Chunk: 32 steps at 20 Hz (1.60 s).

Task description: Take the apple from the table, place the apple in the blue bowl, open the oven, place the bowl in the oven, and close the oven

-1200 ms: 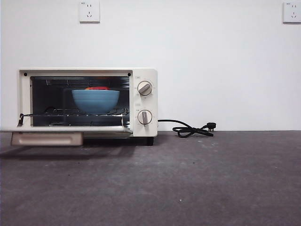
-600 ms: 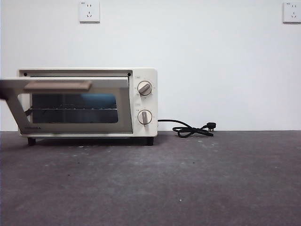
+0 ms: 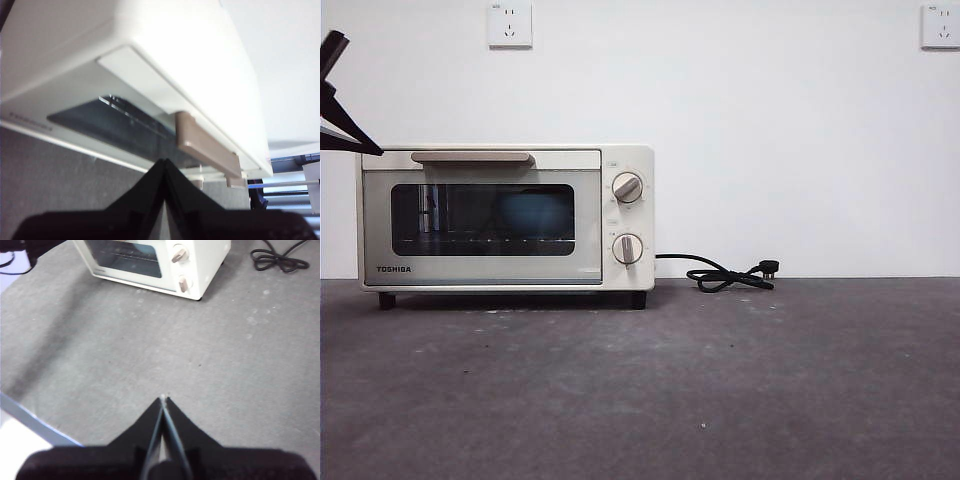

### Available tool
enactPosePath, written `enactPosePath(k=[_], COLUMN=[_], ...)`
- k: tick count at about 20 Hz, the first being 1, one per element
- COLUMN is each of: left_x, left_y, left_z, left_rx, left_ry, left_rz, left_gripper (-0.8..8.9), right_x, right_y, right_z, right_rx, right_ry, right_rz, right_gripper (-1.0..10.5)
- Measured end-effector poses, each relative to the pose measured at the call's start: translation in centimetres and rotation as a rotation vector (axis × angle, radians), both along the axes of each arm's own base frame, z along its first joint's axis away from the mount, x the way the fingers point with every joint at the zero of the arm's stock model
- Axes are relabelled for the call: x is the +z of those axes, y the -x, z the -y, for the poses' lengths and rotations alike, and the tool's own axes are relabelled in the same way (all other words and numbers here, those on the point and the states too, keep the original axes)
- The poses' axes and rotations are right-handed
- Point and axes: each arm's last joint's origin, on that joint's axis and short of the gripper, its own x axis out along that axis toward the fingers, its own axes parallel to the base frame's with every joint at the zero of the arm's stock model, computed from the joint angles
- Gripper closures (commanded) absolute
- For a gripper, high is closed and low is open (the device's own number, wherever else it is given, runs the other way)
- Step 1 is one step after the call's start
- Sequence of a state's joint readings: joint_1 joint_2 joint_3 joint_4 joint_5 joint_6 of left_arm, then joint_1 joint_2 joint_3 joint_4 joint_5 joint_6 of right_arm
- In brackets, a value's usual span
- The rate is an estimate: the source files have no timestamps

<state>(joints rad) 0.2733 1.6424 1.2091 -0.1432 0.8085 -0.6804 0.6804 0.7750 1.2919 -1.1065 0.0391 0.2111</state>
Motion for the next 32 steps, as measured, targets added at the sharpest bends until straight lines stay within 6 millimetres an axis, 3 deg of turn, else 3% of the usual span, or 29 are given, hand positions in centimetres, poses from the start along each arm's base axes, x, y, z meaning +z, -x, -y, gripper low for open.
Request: enactPosePath(k=[4, 10, 14, 19, 23, 27, 29, 32], left_x=[2.8, 7.9, 10.3, 11.6, 11.4, 12.2, 12.7, 11.9], left_y=[3.1, 11.8, 17.4, 19.4, 18.8, 18.2, 18.2, 20.0], left_z=[1.2, 5.2, 6.7, 7.1, 7.0, 6.4, 6.5, 7.1], left_rx=[-0.064, -0.214, -0.257, -0.239, -0.235, -0.08, -0.022, 0.021], left_ry=[-0.093, -0.504, -0.542, -0.567, -0.585, -0.814, -0.894, -0.968], left_rz=[0.019, 0.096, 0.163, 0.252, 0.241, 0.311, 0.411, 0.624], left_gripper=[8.19, 8.17, 8.17, 8.17, 8.17, 8.17, 8.17, 8.17], right_x=[0.0, 0.0, 0.0, 0.0, 0.0, 0.0, 0.0, -0.1], right_y=[0.0, -0.1, -0.1, -0.1, -0.1, -0.1, -0.2, -0.4], right_z=[0.0, 0.1, 0.1, 0.1, 0.1, 0.0, 0.0, -0.2], right_rx=[-0.005, -0.026, -0.027, -0.027, -0.027, -0.027, -0.026, -0.026], right_ry=[0.003, 0.014, 0.014, 0.014, 0.014, 0.015, 0.017, 0.022], right_rz=[0.002, 0.01, 0.01, 0.01, 0.01, 0.009, 0.007, 0.001], right_gripper=[9.5, 9.5, 9.5, 9.5, 9.5, 9.5, 9.5, 9.5])
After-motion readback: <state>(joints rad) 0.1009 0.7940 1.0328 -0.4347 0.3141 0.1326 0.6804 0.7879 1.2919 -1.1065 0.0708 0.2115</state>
